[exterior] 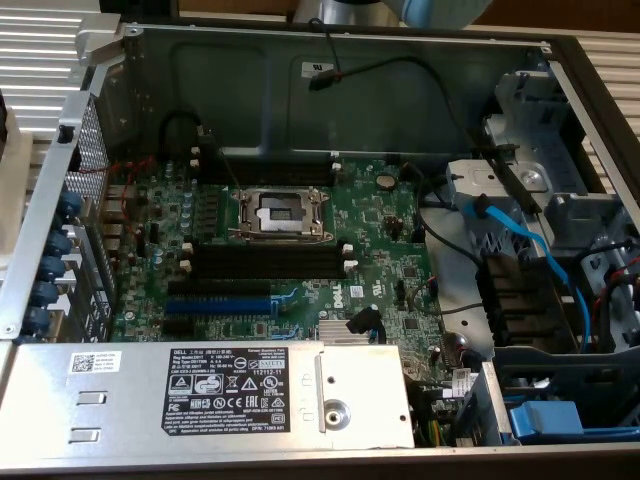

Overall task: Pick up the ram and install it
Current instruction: 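Pick up the ram and move it above insertion slot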

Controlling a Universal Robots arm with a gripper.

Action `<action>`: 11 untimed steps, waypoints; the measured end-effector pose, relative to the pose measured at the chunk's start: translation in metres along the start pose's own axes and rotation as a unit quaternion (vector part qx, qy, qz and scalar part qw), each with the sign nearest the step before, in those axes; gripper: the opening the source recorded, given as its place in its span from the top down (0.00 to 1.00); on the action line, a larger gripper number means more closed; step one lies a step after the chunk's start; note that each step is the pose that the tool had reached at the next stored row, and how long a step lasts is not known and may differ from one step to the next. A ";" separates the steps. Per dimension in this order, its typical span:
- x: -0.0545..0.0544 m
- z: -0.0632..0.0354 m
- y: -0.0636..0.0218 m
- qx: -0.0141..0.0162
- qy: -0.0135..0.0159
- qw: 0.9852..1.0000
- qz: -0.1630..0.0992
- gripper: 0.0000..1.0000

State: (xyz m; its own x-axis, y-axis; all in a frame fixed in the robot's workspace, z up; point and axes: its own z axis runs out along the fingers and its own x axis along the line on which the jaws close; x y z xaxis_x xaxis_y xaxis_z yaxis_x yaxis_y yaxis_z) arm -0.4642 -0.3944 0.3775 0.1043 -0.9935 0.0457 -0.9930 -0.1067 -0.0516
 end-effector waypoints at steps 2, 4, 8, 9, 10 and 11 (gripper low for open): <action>0.000 0.0013 0.0000 0.000 0.000 1.000 -0.001 0.90; -0.002 0.0037 -0.0001 -0.001 0.000 1.000 -0.001 0.90; -0.004 0.0056 0.0020 -0.001 -0.003 1.000 -0.004 0.90; -0.004 0.0060 0.0032 -0.001 -0.004 1.000 -0.005 0.90; -0.005 0.0066 0.0046 -0.001 -0.005 1.000 -0.006 0.90; -0.006 0.0082 0.0073 -0.001 -0.006 1.000 -0.007 0.90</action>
State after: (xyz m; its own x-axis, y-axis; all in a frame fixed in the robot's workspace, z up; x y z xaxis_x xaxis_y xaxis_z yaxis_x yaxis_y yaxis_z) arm -0.4716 -0.3899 0.3687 0.1189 -0.9923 0.0345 -0.9915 -0.1206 -0.0496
